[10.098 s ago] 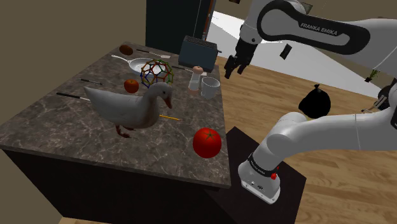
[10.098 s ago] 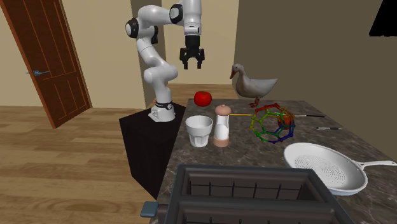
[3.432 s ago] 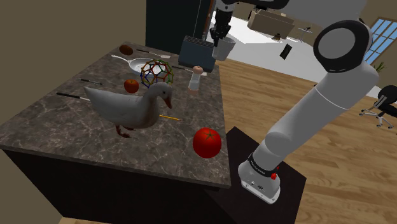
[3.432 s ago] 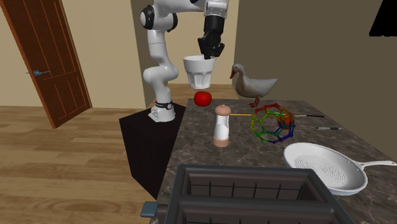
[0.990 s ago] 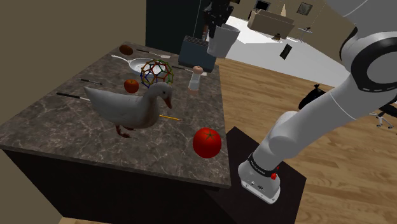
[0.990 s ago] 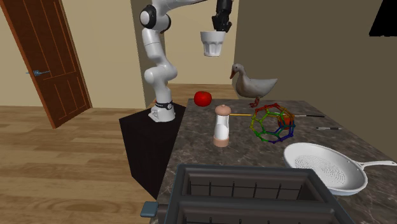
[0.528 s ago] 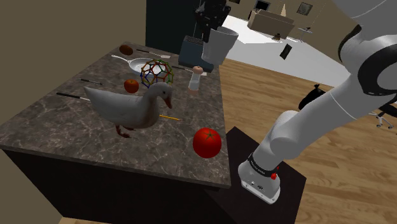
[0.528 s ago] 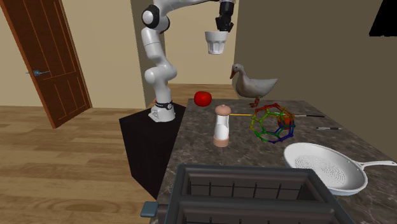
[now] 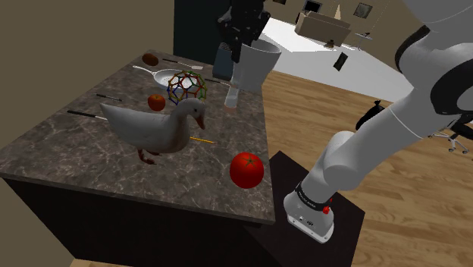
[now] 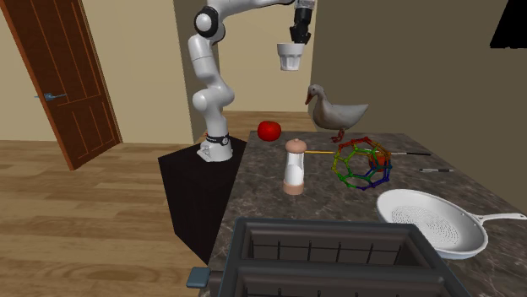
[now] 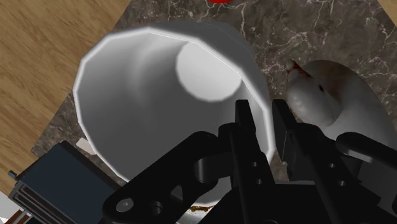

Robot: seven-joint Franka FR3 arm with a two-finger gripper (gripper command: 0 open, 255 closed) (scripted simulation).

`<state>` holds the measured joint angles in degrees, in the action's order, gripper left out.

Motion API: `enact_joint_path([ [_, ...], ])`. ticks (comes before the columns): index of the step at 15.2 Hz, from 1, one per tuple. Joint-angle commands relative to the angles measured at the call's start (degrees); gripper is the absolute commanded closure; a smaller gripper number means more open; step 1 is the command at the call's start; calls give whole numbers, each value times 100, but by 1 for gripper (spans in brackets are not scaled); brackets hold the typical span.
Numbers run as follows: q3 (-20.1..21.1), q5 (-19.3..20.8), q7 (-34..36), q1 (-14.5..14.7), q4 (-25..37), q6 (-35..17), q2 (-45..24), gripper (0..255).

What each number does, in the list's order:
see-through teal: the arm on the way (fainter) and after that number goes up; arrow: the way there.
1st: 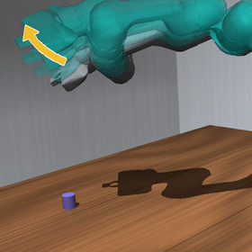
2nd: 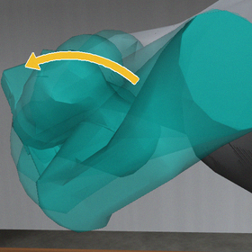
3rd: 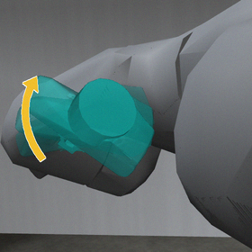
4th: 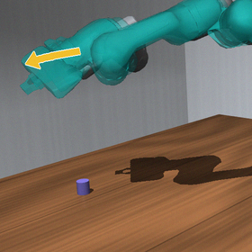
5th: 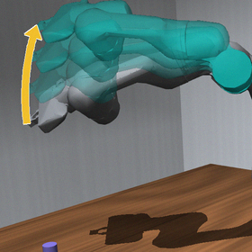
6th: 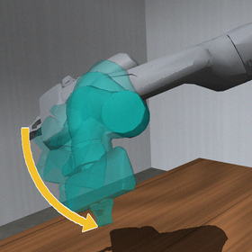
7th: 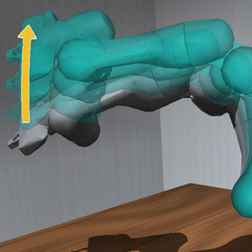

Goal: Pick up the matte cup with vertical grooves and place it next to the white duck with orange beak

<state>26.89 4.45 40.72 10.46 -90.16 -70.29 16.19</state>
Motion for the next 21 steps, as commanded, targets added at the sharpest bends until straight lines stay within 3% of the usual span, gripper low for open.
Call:
enact_joint_path([
  [1,31,-45,77,27,-167,-104,61,255],
  [21,-58,-297,128,150,-2307,-1676,676,255],
])
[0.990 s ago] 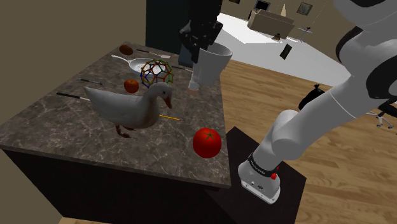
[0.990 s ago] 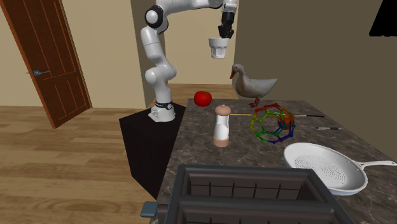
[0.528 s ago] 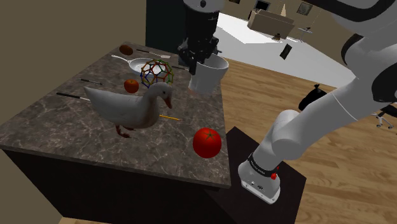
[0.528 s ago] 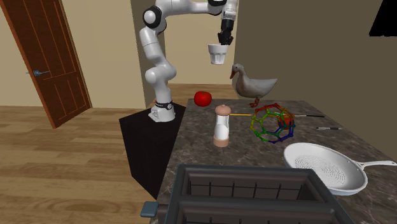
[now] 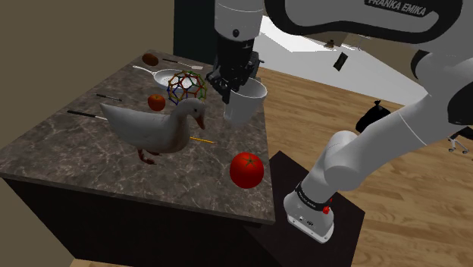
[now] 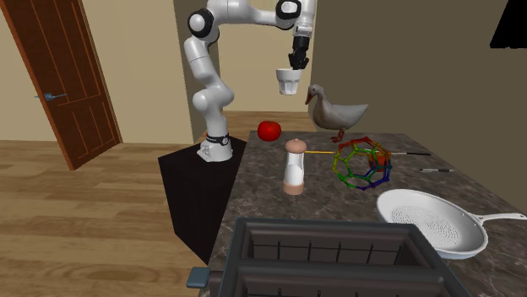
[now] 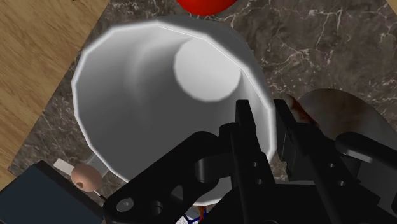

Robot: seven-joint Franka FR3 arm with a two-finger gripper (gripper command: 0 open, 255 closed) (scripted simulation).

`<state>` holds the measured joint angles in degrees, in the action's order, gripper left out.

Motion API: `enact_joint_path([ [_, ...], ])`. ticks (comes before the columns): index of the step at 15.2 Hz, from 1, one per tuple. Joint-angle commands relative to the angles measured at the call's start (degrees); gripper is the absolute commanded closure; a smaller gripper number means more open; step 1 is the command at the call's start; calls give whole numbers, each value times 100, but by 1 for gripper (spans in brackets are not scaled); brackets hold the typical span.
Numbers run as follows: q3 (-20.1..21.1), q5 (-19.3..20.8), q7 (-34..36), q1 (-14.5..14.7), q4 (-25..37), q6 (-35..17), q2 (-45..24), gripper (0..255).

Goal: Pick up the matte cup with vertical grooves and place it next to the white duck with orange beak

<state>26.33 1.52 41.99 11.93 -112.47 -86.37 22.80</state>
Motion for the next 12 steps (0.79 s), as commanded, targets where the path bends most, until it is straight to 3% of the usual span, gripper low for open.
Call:
enact_joint_path([
  [1,0,-12,8,9,-167,-143,30,255],
  [12,54,-73,106,62,-1077,-970,111,255],
])
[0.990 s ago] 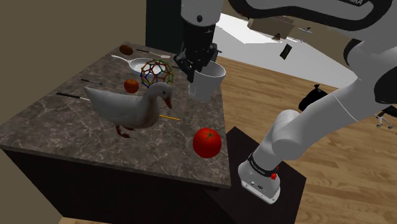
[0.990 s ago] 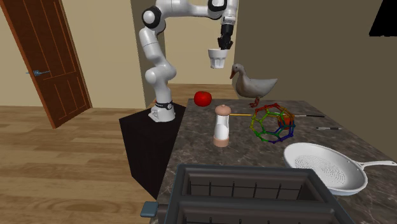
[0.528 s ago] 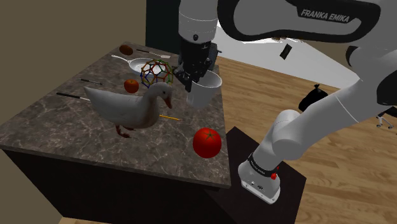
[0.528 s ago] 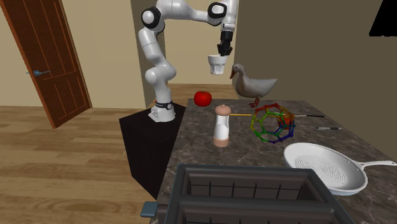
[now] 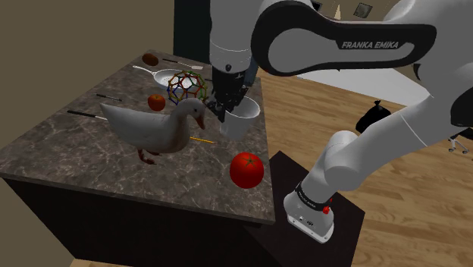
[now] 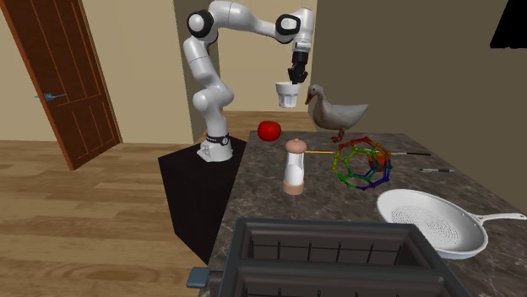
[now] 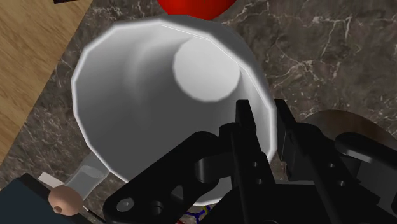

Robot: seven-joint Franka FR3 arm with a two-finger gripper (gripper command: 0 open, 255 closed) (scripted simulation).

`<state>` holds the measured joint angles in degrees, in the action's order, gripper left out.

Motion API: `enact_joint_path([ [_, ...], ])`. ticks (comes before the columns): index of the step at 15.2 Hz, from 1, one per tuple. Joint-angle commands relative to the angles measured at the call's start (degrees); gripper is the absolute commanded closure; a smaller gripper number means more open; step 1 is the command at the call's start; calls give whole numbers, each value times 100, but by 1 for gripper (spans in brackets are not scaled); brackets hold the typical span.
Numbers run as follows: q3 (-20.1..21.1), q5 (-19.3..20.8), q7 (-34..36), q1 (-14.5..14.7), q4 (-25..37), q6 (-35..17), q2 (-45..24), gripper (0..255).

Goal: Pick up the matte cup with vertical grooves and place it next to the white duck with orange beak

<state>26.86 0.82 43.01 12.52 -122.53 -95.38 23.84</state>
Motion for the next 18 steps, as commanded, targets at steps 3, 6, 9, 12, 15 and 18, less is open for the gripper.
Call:
enact_joint_path([
  [3,25,-12,38,14,-295,-296,2,255],
  [6,52,-18,76,22,-509,-525,-17,255],
  [9,82,-19,117,28,-714,-755,-48,255],
  [12,115,-15,162,31,-908,-987,-92,255],
  [15,151,-5,212,31,-1092,-1221,-149,255],
  [18,190,11,267,28,-1267,-1457,-220,255],
])
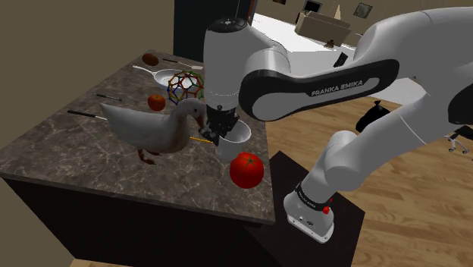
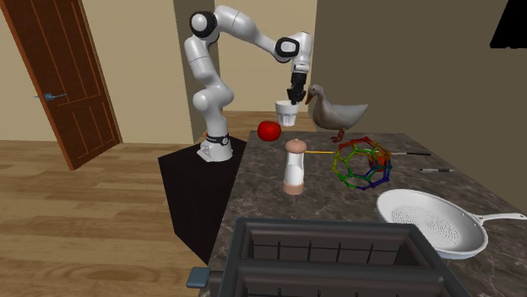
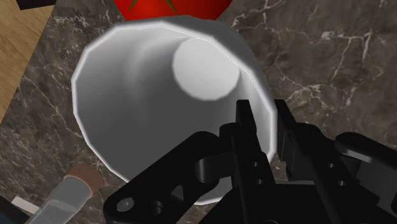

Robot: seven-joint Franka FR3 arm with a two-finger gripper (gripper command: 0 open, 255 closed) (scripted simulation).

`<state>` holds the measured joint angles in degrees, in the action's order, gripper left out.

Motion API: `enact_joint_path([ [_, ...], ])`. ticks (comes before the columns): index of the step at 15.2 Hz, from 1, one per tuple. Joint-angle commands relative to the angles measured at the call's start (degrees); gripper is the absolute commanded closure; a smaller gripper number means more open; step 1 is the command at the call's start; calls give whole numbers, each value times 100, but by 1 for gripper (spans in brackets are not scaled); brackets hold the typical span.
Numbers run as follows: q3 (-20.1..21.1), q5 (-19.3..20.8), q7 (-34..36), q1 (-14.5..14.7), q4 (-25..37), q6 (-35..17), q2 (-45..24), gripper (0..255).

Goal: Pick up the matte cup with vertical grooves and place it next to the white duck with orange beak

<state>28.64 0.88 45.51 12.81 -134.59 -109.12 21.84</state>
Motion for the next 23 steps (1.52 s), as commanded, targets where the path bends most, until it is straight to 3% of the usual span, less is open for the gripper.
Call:
enact_joint_path([
  [1,26,12,38,-3,-117,-163,-47,255],
  [15,263,227,395,-103,-777,-1302,-594,255],
  [23,277,239,411,-114,-797,-1344,-619,255],
])
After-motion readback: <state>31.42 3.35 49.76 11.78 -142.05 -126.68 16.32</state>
